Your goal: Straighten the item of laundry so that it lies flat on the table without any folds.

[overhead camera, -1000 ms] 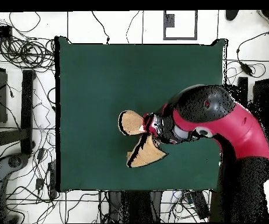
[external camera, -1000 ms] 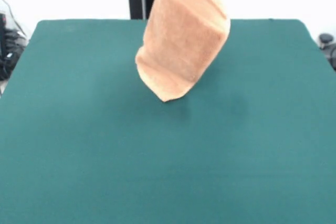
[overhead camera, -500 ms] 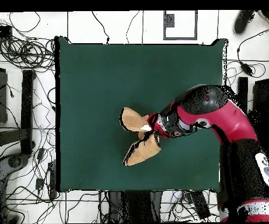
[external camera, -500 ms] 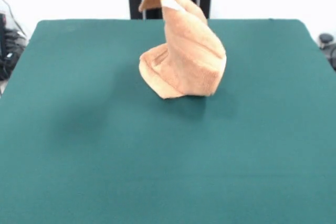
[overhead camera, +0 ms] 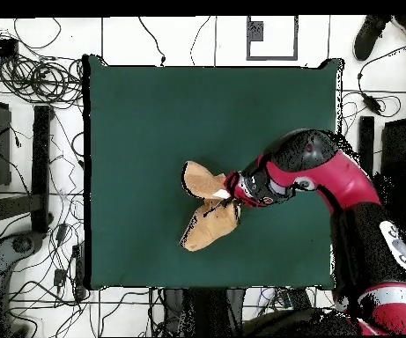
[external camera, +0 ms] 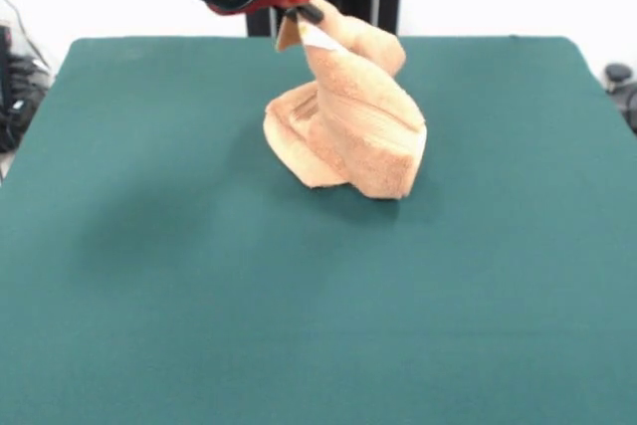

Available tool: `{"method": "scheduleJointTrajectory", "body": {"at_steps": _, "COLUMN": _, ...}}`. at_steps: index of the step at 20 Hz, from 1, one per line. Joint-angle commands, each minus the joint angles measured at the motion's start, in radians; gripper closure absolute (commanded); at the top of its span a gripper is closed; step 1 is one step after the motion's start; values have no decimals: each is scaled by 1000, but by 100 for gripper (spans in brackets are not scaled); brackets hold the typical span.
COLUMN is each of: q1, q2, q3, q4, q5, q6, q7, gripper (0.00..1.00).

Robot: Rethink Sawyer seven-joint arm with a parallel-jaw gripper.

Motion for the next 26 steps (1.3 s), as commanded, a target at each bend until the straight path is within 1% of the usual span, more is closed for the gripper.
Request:
{"method": "scheduleJointTrajectory", "body": {"at_steps": 1, "q1": -15, "q2": 69, "q3": 133, "q4": -194, "q5": -171, "q6": 17, "q7": -251, "gripper": 100}}
{"method": "scheduleJointTrajectory", "body": {"at_steps": 4, "q1": -27, "q2": 83, "q3": 130, "q4": -299, "q5": -271, "q6": 44, "q7": -305, "gripper": 100}}
{"method": "scheduleJointTrajectory", "body": {"at_steps": 7, "q1": -36, "q2": 99, "q3": 136, "q4": -391, "q5": -366, "q6": 43, "q7": -369, "gripper": 100}}
{"method": "scheduleJointTrajectory", "body": {"at_steps": 10, "q1": -45, "q2": 124, "q3": 154, "q4": -488, "q5": -441, "q6": 80, "q7": -438, "gripper": 100}}
{"method": "scheduleJointTrajectory", "body": {"at_steps": 12, "q1": -48, "q2": 130, "q3": 164, "q4": -530, "q5": -478, "q6": 97, "q7": -470, "gripper": 100}}
{"method": "scheduleJointTrajectory", "body": {"at_steps": 15, "q1": -50, "q2": 128, "q3": 173, "q4": -564, "q5": -517, "q6": 88, "q7": -501, "gripper": 100}}
{"method": "scheduleJointTrajectory", "body": {"at_steps": 21, "q1": -60, "q2": 144, "q3": 182, "q4": -612, "q5": -569, "q6": 18, "q7": -552, "gripper": 100}}
{"method": "scheduleJointTrajectory", "body": {"at_steps": 24, "q1": -60, "q2": 158, "q3": 181, "q4": -627, "q5": -575, "q6": -12, "q7": -566, "gripper": 100}}
{"method": "scheduleJointTrajectory", "body": {"at_steps": 26, "q1": -65, "q2": 160, "q3": 183, "q4": -614, "q5": -570, "q6": -45, "q7": -577, "gripper": 100}}
